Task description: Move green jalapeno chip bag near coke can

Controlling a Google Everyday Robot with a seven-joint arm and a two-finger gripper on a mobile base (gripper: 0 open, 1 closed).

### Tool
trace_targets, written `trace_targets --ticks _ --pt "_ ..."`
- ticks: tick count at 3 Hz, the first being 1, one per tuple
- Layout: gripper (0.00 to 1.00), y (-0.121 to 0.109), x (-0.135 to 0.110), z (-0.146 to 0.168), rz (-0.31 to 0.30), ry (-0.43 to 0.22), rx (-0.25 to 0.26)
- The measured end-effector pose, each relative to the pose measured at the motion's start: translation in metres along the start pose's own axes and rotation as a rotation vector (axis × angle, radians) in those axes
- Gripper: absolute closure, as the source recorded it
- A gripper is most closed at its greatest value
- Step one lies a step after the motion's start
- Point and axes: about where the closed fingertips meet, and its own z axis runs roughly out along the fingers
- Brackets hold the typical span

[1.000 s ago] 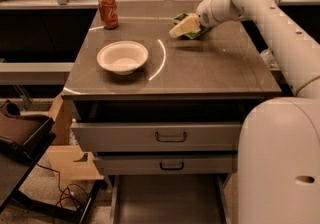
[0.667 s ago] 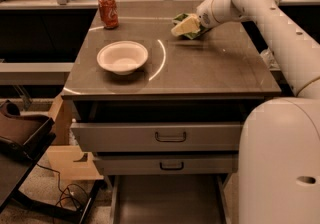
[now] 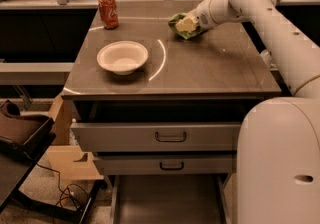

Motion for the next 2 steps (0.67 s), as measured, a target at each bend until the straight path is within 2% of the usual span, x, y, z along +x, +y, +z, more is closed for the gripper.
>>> trace_targets --ticks 1,2 --pt "0.92 0.0022 0.0009 0.0036 0.0 0.002 -0.005" --pt "1.0 0.0037 0.0015 0.0061 0.001 0.003 -0.009"
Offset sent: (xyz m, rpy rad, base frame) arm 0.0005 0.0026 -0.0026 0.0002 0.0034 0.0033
